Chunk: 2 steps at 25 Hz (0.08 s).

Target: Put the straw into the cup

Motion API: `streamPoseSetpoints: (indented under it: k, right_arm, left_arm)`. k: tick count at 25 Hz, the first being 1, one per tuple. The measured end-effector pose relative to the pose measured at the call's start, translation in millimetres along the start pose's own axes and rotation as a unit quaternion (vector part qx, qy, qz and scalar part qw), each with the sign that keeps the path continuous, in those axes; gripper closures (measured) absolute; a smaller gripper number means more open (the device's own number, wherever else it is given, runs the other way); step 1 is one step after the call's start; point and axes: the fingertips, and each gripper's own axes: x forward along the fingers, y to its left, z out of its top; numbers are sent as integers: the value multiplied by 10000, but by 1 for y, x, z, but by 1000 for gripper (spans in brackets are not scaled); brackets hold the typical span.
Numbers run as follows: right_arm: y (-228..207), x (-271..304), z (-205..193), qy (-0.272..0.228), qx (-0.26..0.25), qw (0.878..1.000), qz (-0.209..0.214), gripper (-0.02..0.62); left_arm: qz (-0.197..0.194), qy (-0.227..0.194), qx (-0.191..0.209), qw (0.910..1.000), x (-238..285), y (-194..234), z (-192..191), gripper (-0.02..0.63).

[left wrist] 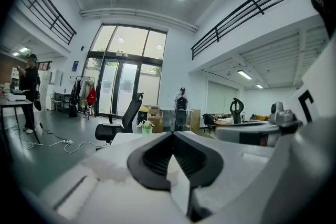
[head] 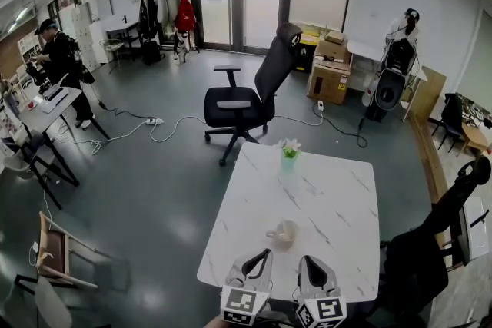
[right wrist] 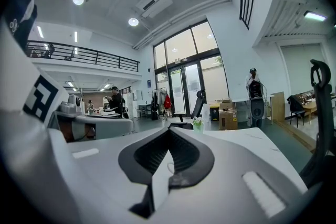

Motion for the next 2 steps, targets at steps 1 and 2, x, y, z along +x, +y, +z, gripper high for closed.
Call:
streamPoseSetpoints:
  k: [1,2]
  right_arm:
    - [0,1,0,-4,2,10000,16,597]
    - [1,2,0,-9,4,10000,32,597]
  left_arm:
    - [19,-13,-2,10000,0,1,0,604]
    - [39,-26,-5,10000,0,3,0,604]
